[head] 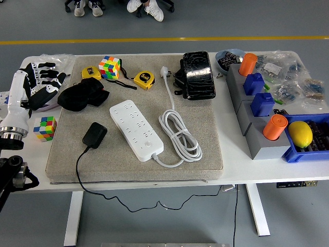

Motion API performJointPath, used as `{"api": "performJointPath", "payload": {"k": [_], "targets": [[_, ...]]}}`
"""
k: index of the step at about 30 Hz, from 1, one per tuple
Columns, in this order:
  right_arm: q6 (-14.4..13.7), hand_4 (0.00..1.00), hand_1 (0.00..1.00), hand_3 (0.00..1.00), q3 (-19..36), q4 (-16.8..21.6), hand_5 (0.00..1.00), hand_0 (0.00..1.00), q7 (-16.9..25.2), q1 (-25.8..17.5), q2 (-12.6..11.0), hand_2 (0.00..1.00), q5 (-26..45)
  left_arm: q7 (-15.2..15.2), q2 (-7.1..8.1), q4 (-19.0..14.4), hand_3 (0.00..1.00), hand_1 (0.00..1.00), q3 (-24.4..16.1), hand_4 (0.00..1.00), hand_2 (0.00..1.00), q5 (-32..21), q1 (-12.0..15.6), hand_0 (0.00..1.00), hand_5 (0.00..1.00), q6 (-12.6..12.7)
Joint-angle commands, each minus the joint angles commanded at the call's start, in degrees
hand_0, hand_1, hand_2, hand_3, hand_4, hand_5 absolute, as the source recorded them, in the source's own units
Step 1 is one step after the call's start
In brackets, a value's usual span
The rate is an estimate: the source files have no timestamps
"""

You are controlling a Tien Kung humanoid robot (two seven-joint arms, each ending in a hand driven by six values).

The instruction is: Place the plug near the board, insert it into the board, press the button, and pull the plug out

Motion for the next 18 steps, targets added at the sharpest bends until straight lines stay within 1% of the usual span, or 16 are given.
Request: {"api": "performJointPath", "payload": {"k": [4, 9, 13, 14, 18], "targets": [[-0.03, 0.843, 0.597, 0.509, -0.4, 0.08, 0.386, 0.553, 0.02, 0.03, 0.01, 0.548, -0.02, 0.21, -0.02, -0.08, 0.594, 0.553, -0.16, 0.839, 0.53, 0.13, 0.02, 0.411, 0.419, -0.24], [-0.07, 0.844, 0.597, 0.51, -0.9, 0.23, 0.388, 0.555, 0.02, 0.03, -0.01, 0.548, -0.4, 0.29, 0.33, -0.03, 0.594, 0.555, 0.12, 0.839, 0.532, 0.16, -0.33, 0.413, 0.421, -0.69], [-0.11, 0.844, 0.597, 0.51, -0.25, 0.25, 0.388, 0.555, 0.11, -0.4, -0.1, 0.548, -0.97, 0.13, 0.47, -0.03, 0.594, 0.555, -0.06, 0.839, 0.532, 0.02, 0.05, 0.413, 0.421, -0.68], [-0.11, 0.845, 0.597, 0.511, -0.25, 0.21, 0.39, 0.554, 0.09, -0.49, -0.1, 0.549, -0.93, 0.09, 0.47, -0.02, 0.597, 0.555, -0.13, 0.837, 0.535, 0.03, 0.16, 0.416, 0.451, -0.67], [-0.14, 0.845, 0.597, 0.511, 0.91, 0.38, 0.39, 0.554, 0.16, -1.0, -0.09, 0.549, -1.93, 0.03, 0.27, -0.07, 0.597, 0.555, -0.86, 0.837, 0.535, 0.09, 0.79, 0.416, 0.451, -0.63]]}}
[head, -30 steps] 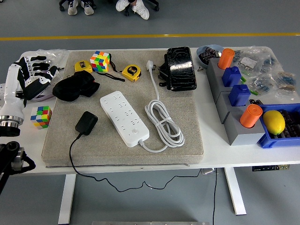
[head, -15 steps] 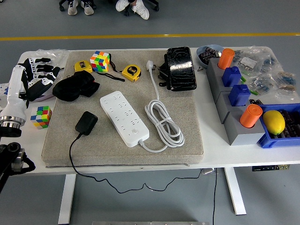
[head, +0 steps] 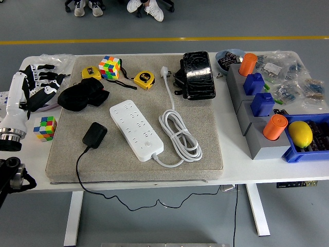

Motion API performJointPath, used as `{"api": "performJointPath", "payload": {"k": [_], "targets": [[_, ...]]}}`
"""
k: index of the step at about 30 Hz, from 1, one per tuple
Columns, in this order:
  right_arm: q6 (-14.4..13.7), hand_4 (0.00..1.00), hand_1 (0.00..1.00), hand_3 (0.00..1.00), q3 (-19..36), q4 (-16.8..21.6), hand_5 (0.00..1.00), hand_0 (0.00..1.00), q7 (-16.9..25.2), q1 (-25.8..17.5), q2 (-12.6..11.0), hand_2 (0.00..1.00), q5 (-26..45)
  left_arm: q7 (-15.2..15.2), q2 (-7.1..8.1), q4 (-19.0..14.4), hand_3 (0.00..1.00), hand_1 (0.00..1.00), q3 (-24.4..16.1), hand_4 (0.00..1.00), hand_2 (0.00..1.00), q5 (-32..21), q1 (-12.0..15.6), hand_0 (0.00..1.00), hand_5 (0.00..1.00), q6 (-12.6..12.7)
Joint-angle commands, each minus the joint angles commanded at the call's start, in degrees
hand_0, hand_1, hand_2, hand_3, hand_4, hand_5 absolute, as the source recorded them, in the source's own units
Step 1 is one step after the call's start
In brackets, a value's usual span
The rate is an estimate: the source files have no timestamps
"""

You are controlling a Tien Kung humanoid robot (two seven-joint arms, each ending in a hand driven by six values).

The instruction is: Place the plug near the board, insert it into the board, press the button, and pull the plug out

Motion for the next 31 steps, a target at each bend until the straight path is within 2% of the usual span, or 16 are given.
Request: {"api": "performJointPath", "payload": {"k": [11, 31], "targets": [[0.3, 0.847, 0.598, 0.511, 1.9, -0.22, 0.391, 0.554, -0.18, -0.14, 0.73, 0.551, -0.08, 0.89, 0.16, -0.66, 0.599, 0.556, -0.53, 0.838, 0.532, -0.97, -1.14, 0.431, 0.474, -0.7], [0.28, 0.848, 0.6, 0.513, 3.48, -0.57, 0.393, 0.553, -0.41, 0.6, 0.98, 0.554, 0.3, 1.6, -0.21, -1.45, 0.596, 0.554, -1.78, 0.827, 0.533, 0.51, -0.58, 0.452, 0.48, -0.89]]}}
